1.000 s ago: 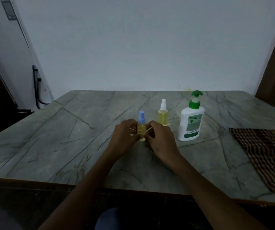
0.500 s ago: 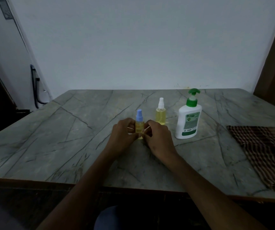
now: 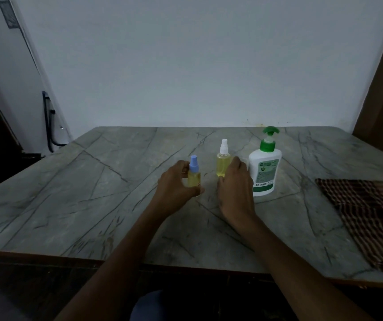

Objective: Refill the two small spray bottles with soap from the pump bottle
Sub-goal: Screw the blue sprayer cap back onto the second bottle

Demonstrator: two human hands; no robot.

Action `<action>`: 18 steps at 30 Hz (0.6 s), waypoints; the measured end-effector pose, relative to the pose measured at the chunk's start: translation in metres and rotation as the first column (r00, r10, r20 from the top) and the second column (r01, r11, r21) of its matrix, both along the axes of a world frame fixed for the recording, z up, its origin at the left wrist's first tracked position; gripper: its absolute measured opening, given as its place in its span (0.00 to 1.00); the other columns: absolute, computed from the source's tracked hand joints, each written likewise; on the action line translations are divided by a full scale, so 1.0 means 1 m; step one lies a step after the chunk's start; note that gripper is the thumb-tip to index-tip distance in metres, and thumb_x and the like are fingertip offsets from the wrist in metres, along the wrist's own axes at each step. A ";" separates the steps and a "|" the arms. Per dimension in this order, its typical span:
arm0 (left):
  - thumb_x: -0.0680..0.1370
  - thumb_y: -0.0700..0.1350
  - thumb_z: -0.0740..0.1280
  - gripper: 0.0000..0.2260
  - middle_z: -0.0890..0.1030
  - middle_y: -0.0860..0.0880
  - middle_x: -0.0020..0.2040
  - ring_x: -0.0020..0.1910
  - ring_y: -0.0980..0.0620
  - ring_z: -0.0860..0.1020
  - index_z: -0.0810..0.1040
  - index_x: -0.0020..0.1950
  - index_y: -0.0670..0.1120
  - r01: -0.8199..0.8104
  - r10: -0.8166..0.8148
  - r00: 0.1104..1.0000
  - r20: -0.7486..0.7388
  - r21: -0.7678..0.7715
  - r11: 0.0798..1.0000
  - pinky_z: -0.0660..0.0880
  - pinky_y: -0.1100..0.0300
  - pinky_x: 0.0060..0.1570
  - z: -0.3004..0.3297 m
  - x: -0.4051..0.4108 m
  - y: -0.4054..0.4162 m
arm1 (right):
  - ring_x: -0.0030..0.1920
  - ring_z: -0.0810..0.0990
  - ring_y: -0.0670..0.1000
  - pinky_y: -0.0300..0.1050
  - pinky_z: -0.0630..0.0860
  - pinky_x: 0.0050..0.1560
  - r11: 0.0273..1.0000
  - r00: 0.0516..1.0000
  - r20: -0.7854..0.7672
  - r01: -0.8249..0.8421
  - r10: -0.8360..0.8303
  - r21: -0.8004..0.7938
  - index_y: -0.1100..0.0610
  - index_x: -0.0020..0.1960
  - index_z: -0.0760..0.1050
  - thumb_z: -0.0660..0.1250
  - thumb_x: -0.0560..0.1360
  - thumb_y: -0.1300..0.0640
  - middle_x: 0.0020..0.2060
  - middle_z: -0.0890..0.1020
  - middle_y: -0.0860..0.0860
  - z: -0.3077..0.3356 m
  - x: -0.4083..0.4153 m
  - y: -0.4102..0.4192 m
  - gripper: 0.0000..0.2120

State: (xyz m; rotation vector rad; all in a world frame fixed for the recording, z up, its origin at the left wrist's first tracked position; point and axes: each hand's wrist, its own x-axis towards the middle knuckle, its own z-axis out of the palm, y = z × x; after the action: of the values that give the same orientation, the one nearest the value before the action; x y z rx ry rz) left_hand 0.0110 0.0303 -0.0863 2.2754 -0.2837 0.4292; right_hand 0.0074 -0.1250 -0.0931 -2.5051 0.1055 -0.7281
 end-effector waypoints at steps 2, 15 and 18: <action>0.69 0.50 0.80 0.24 0.78 0.52 0.55 0.53 0.53 0.77 0.73 0.60 0.50 -0.017 0.017 1.000 -0.010 0.002 1.000 0.76 0.55 0.55 -0.001 0.002 -0.001 | 0.72 0.74 0.58 0.48 0.70 0.73 1.000 1.000 -0.014 0.008 -0.008 -0.011 0.65 0.80 0.58 0.66 0.83 0.58 0.74 0.72 0.61 -0.002 0.007 0.003 0.31; 0.70 0.48 0.79 0.27 0.79 0.51 0.59 0.57 0.53 0.77 0.74 0.65 0.47 -0.038 0.037 0.998 -0.043 -0.030 0.999 0.73 0.58 0.57 -0.006 -0.002 -0.001 | 0.65 0.78 0.61 0.51 0.75 0.63 0.991 0.998 -0.003 0.069 -0.069 0.115 0.63 0.75 0.64 0.69 0.81 0.60 0.66 0.77 0.62 -0.005 0.038 0.010 0.26; 0.70 0.46 0.79 0.26 0.79 0.51 0.58 0.56 0.54 0.77 0.74 0.64 0.47 -0.042 0.041 0.998 -0.039 -0.024 0.999 0.74 0.56 0.58 -0.006 -0.005 -0.001 | 0.65 0.77 0.60 0.51 0.74 0.63 0.994 0.998 -0.011 0.058 -0.057 0.096 0.62 0.73 0.66 0.69 0.81 0.59 0.66 0.77 0.61 -0.002 0.038 0.008 0.23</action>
State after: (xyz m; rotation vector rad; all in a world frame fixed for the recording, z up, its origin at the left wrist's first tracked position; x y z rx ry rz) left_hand 0.0065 0.0295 -0.0927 2.2661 -0.2110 0.4079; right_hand 0.0458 -0.1168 -0.0948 -2.4216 0.2112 -0.7190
